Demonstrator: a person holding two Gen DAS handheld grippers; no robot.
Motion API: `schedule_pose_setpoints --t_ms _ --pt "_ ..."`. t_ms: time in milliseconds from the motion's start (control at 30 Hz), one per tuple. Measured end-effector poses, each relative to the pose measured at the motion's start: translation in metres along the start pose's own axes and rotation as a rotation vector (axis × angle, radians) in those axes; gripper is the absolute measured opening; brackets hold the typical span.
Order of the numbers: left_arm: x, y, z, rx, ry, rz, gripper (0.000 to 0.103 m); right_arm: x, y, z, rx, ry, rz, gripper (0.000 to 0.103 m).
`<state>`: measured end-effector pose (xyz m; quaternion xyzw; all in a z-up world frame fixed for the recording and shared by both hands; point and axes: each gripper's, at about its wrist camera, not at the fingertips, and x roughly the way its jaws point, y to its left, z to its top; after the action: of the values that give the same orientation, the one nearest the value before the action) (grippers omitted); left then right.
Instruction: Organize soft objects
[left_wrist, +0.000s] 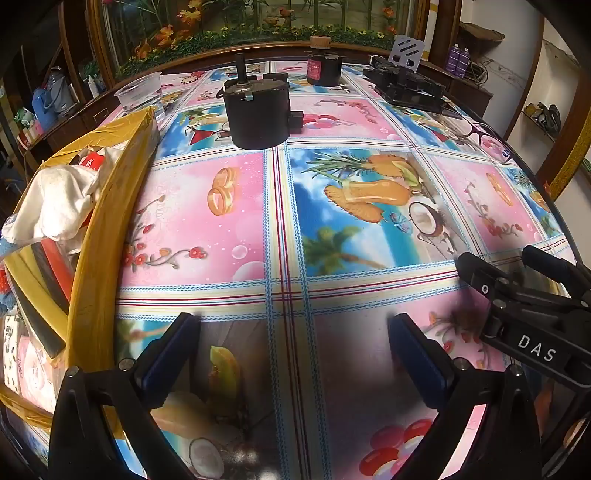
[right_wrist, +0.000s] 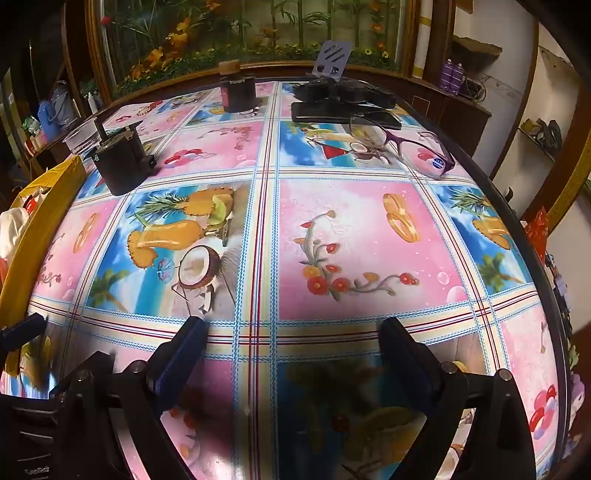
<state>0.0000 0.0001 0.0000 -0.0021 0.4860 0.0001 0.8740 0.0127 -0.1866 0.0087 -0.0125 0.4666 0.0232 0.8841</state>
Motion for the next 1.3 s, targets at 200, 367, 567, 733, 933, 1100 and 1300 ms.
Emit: schedule_pose_setpoints --t_ms 200,367,567,733,933,1100,1300 --pt "0.0000 -0.0001 0.0000 0.002 0.000 0.003 0.103 0.0003 -0.0004 0.0000 -0.001 0.001 0.000 0.097" --pt "0.0000 -0.0001 0.0000 0.002 0.000 0.002 0.103 0.0005 -0.0015 -0.0006 0.002 -0.001 0.004 0.098" --pt "0.0000 -0.0001 0.0000 0.002 0.000 0.002 0.103 0.0008 -0.0005 0.0001 0.002 -0.001 0.004 0.098" --pt "0.0000 -0.0001 0.0000 0.002 0.000 0.002 0.103 0.0010 -0.0004 0.0003 0.002 -0.001 0.005 0.098" --pt "0.0000 -0.0002 0.0000 0.002 0.000 0.002 0.103 0.0013 -0.0008 0.0003 0.002 -0.001 0.005 0.098" --pt "0.0000 -0.0013 0.0001 0.002 0.000 0.002 0.103 -0.0008 0.0013 0.0002 0.002 -0.001 0.005 0.098" --pt "-0.0035 0.0003 0.0008 0.001 0.001 0.002 0.103 -0.0006 0.0011 -0.0006 0.002 -0.001 0.007 0.098"
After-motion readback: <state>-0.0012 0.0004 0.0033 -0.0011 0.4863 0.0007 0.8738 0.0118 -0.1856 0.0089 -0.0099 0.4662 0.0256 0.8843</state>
